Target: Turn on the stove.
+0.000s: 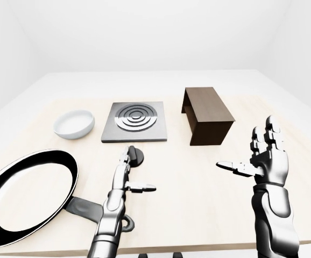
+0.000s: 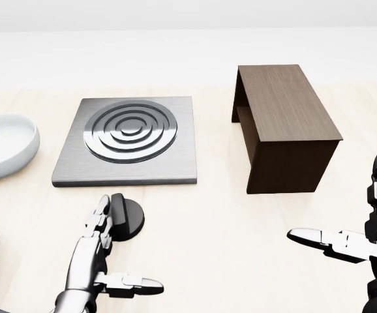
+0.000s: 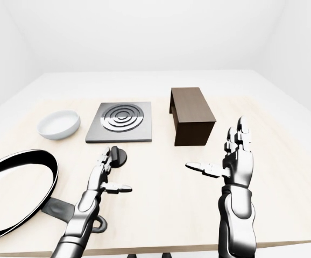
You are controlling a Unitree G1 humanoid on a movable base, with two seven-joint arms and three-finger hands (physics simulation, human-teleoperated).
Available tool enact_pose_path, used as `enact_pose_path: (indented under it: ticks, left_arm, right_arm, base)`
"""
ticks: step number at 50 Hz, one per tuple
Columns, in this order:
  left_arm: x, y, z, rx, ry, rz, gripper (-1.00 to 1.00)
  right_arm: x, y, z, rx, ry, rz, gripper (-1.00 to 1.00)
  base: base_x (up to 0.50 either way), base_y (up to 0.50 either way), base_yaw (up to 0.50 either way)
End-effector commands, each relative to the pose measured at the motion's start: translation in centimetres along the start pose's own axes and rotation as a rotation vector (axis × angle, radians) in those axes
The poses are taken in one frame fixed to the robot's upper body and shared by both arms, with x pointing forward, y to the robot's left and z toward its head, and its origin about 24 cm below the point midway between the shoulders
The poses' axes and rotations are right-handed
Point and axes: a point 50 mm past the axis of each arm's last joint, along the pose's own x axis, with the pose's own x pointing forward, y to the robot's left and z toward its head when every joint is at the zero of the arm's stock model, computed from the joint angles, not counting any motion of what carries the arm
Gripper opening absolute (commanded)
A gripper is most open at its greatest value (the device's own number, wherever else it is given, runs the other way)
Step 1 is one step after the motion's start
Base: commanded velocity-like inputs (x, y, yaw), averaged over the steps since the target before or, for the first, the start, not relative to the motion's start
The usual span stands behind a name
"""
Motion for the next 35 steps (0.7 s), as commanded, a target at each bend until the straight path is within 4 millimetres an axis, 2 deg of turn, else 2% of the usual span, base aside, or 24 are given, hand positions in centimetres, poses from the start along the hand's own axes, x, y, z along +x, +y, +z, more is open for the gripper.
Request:
enact_pose_path:
  ticks: [1, 16, 24, 35]
  left_arm:
    - [-0.7, -1.0, 0.7, 0.000, -0.043, -0.038, 1.00]
    - [-1.3, -2.0, 1.0, 0.008, -0.054, -0.080, 1.00]
    - [0.1, -2.2, 1.6, 0.014, -0.058, -0.082, 1.00]
    - [1.6, -2.4, 1.3, -0.017, -0.024, -0.101, 1.00]
  right_arm:
    - [0.0, 0.0, -0.1, 0.001, 0.005, 0.000, 1.00]
    - [0.1, 0.1, -0.2, 0.002, 0.009, 0.002, 1.00]
    - [0.0, 0.1, 0.1, 0.004, -0.005, 0.003, 1.00]
    - [0.0, 0.0, 0.0, 0.005, -0.002, 0.003, 1.00]
  base:
    - [0.00, 0.00, 0.00]
    - [0.00, 0.00, 0.00]
    - [0.00, 0.00, 0.00]
    - [0.00, 0.00, 0.00]
